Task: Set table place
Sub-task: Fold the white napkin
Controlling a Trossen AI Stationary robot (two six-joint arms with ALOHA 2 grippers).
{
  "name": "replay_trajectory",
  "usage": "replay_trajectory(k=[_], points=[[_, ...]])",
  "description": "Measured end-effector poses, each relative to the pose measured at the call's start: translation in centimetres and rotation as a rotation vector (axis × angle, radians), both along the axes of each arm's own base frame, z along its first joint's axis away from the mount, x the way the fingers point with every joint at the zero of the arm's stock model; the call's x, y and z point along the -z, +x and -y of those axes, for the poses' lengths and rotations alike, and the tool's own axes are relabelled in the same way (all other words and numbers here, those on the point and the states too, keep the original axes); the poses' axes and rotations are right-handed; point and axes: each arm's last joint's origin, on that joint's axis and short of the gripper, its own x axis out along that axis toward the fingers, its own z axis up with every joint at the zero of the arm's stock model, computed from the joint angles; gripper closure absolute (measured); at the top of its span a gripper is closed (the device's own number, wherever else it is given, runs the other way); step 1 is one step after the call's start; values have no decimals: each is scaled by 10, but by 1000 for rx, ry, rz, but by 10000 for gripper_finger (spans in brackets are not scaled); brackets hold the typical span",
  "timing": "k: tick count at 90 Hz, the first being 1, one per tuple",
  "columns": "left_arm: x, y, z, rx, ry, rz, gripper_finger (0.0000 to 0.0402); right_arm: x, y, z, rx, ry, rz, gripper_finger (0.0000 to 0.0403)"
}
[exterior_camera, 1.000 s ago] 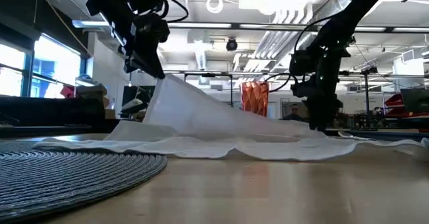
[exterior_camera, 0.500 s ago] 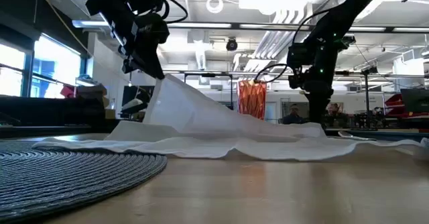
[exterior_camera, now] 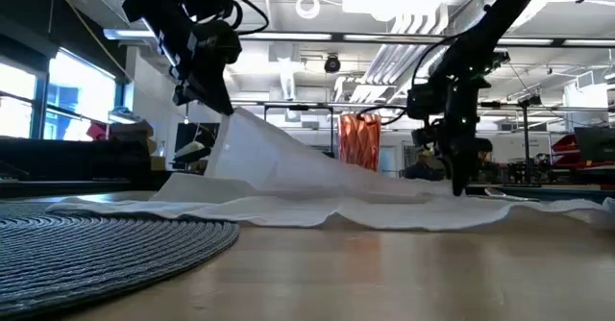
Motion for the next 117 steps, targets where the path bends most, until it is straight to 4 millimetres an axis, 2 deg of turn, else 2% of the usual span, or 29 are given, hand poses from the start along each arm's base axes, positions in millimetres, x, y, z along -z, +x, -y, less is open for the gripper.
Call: replay_trajectory(k=[10,14,26,43,57,70,80,95,117], points=[[0,0,-1,-28,12,-6,401,-1,0,0,3,-7,-14,372],[0,0,-1,-39,19,-7,401,-3,-1,-1,8,-1,-22,390],[-3,0,-5,-79,48,19,401,-23,-5,-4,103,-45,-47,401],[-21,-5,-13,-184,181,113,401,-79,-20,-25,335,-120,-19,403],[-38,-18,-19,-215,284,164,401,-115,-30,-61,421,-155,60,403],[-49,-29,-14,-121,281,205,401,-133,-28,-97,404,-136,119,403],[-48,-38,0,-11,190,174,401,-135,-24,-127,370,-65,85,403],[-40,-51,27,129,89,22,401,-134,-13,-175,304,30,38,403],[-30,-50,66,314,13,-44,401,-127,4,-242,221,150,37,403]])
